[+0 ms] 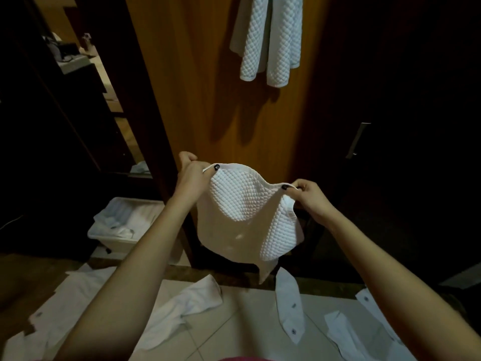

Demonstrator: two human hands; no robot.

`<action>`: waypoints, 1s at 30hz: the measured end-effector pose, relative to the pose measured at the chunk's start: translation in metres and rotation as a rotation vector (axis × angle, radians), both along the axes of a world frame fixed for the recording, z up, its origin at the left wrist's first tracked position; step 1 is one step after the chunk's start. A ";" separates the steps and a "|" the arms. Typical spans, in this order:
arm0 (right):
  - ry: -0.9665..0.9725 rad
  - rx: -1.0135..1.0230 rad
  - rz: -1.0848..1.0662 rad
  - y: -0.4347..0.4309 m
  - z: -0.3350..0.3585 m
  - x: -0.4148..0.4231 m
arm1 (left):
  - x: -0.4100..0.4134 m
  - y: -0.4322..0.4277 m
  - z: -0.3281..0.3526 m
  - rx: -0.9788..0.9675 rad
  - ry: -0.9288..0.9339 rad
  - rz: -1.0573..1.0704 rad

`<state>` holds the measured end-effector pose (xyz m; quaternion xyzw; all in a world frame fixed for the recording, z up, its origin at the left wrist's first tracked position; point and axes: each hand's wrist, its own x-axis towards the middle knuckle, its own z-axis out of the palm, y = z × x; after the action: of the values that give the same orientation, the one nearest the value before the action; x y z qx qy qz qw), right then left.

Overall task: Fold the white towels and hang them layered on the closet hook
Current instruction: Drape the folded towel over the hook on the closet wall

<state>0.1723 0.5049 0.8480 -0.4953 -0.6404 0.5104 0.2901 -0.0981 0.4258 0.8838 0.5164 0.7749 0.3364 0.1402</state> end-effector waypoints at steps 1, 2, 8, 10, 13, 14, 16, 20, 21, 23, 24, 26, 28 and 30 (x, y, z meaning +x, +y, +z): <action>0.011 -0.017 -0.039 -0.002 0.003 -0.006 | -0.001 0.000 -0.001 -0.006 0.009 -0.015; 0.047 -0.052 -0.080 -0.004 0.005 -0.011 | -0.002 0.000 -0.002 0.002 0.020 -0.039; 0.263 -0.179 -0.171 -0.017 0.014 -0.036 | 0.014 -0.003 -0.007 -0.057 -0.210 -0.408; 0.253 -0.164 -0.172 -0.024 0.015 -0.038 | 0.022 -0.005 -0.010 -0.107 -0.376 -0.578; 0.263 -0.164 -0.236 -0.026 0.017 -0.033 | 0.027 -0.006 -0.014 -0.167 -0.415 -0.592; 0.292 -0.169 -0.251 -0.025 0.019 -0.031 | 0.030 -0.006 -0.014 -0.182 -0.373 -0.580; 0.326 -0.162 -0.248 -0.025 0.022 -0.028 | 0.034 -0.004 -0.016 -0.192 -0.255 -0.566; 0.356 -0.111 -0.295 -0.030 0.032 -0.023 | 0.046 0.002 -0.015 -0.222 -0.049 -0.542; 0.347 -0.084 -0.307 -0.030 0.035 -0.022 | 0.049 0.005 -0.014 -0.240 0.035 -0.554; 0.312 -0.029 -0.327 -0.030 0.042 -0.018 | 0.053 0.007 -0.012 -0.262 0.246 -0.575; 0.294 -0.007 -0.335 -0.029 0.045 -0.016 | 0.054 0.008 -0.009 -0.257 0.355 -0.569; 0.276 0.024 -0.346 -0.030 0.051 -0.014 | 0.049 0.009 -0.003 -0.206 0.493 -0.538; 0.294 0.047 -0.348 -0.032 0.055 -0.013 | 0.041 0.011 -0.001 -0.136 0.422 -0.514; 0.331 0.070 -0.343 -0.034 0.056 -0.015 | 0.037 0.011 -0.002 -0.073 0.166 -0.529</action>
<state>0.1569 0.4709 0.9041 -0.4962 -0.5076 0.5054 0.4906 -0.0612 0.4364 0.8822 0.7210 0.6338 0.2166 0.1776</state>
